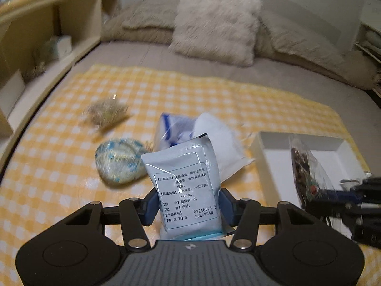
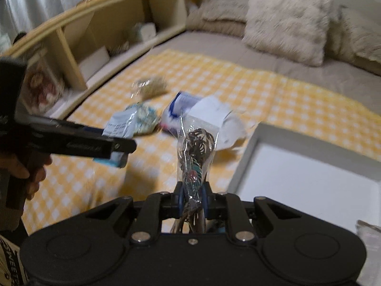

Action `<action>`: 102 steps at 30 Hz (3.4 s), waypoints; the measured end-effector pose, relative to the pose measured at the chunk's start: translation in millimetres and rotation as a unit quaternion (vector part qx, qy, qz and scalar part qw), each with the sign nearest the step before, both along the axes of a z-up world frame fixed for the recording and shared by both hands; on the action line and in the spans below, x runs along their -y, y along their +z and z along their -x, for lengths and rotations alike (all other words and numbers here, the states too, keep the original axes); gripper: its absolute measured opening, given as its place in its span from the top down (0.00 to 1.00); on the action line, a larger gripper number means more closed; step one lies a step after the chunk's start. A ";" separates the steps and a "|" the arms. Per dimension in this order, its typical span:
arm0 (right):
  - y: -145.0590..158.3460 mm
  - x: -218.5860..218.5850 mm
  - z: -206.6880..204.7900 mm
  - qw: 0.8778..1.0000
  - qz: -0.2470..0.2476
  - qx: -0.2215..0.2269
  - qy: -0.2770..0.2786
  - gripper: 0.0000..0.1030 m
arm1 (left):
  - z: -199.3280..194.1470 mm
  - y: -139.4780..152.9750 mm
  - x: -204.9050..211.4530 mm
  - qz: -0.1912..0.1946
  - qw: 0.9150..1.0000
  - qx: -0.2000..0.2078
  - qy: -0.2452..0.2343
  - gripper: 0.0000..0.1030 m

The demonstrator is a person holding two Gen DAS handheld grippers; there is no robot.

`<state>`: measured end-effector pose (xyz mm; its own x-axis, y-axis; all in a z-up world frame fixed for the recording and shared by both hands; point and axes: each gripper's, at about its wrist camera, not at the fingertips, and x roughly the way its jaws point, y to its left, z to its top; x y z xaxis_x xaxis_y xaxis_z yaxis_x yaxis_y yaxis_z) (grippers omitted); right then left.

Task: Organize soft objects
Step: 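Place the white packet in the box with the left tool while the right tool places the bagged cable, then move both open tools away from the box toward the remaining items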

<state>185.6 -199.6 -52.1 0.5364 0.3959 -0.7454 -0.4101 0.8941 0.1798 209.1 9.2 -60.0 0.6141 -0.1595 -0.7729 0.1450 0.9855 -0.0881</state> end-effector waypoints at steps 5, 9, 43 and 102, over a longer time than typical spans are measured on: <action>16.8 23.6 7.1 0.999 -0.018 0.024 -0.032 0.85 | 11.1 20.3 13.8 0.011 0.999 0.029 -0.016 0.48; 28.1 42.8 13.9 0.997 -0.028 0.041 -0.056 0.85 | 19.0 35.4 25.4 0.015 0.998 0.056 -0.026 0.48; 15.8 169.5 33.8 0.972 0.074 0.041 -0.218 0.84 | 19.2 11.6 173.7 0.053 0.986 0.032 -0.156 0.47; -34.2 203.2 26.0 0.973 -0.013 -0.120 -0.199 0.77 | 21.0 -55.9 210.4 0.082 0.976 -0.086 -0.184 0.42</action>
<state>159.5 -402.9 -86.3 0.4634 0.2128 -0.8602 0.0240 0.9674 0.2523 188.0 -201.2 -115.9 0.3552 -0.4750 -0.8051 0.4551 0.8402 -0.2950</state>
